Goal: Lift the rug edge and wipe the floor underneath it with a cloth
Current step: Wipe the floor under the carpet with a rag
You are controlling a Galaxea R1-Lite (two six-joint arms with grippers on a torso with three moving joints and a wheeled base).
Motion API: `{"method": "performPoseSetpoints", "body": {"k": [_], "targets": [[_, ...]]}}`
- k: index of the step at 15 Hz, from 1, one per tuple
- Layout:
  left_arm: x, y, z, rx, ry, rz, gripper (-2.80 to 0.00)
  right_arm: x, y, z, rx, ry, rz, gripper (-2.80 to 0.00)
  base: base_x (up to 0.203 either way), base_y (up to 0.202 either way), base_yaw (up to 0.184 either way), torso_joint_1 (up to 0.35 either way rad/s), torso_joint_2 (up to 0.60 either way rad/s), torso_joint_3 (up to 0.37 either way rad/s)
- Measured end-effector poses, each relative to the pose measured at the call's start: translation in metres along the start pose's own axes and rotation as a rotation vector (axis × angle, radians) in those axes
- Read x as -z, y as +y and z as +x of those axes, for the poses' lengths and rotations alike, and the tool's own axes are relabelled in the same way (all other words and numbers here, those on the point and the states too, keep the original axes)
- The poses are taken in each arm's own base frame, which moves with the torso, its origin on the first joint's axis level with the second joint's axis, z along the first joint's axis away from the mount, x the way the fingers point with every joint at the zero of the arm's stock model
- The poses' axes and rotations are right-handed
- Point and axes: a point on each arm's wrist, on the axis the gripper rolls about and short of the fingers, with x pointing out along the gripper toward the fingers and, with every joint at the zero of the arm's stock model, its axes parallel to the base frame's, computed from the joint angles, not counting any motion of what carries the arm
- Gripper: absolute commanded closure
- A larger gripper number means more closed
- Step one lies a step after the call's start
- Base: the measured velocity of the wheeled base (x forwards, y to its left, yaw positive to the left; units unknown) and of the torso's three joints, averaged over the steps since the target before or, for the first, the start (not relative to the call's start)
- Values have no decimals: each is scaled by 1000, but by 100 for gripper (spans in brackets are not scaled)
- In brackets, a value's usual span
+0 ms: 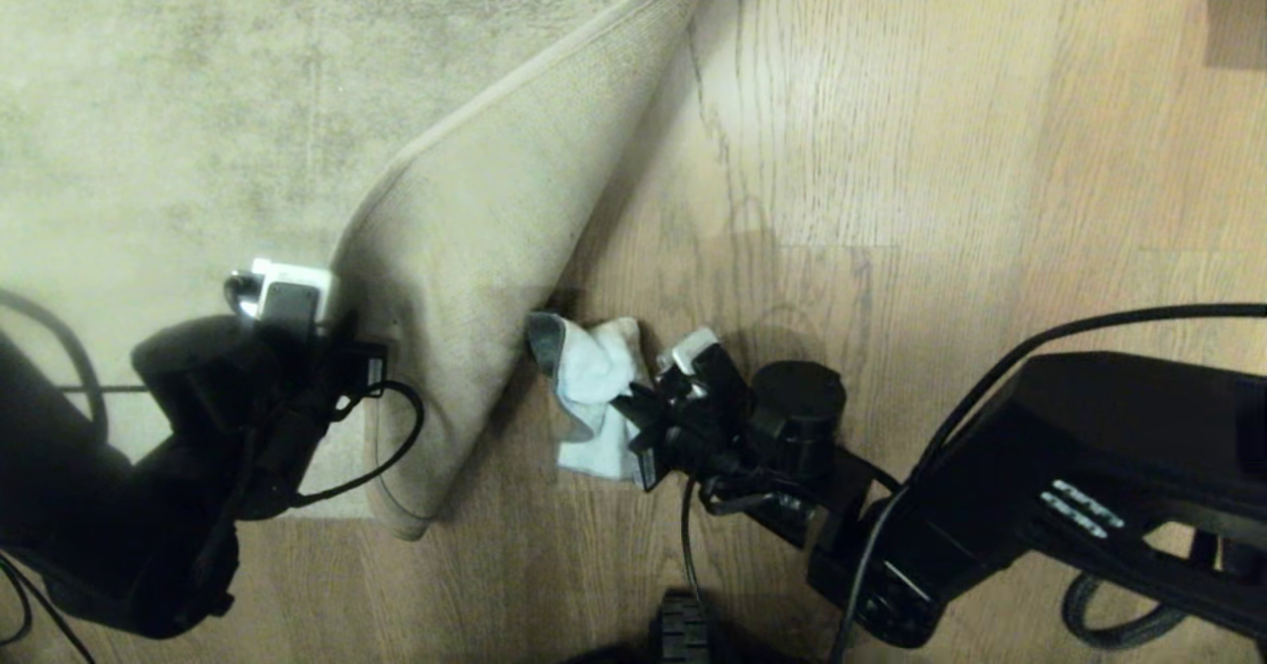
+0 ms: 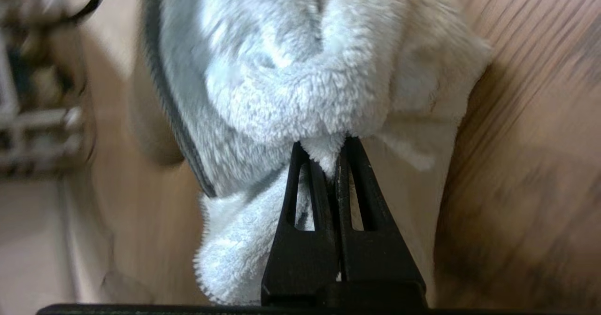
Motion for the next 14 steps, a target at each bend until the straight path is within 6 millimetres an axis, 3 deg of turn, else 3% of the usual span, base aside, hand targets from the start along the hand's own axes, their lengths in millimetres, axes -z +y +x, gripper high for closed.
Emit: {"method": "performPoseSetpoints", "body": {"k": [3,8,14], "targets": [[0,0,0,-1,0,0,0,4,-1,15,83,-30,11,0,0,0,0,0,0,0],[1,0,0,-5,4,0,0,6,-11,19,139,-46,7,0,0,0,0,0,0,0],[1,0,-1,-4,6,-2,0,-27,-46,7,284,-107,-3,0,0,0,0,0,0,0]]}}
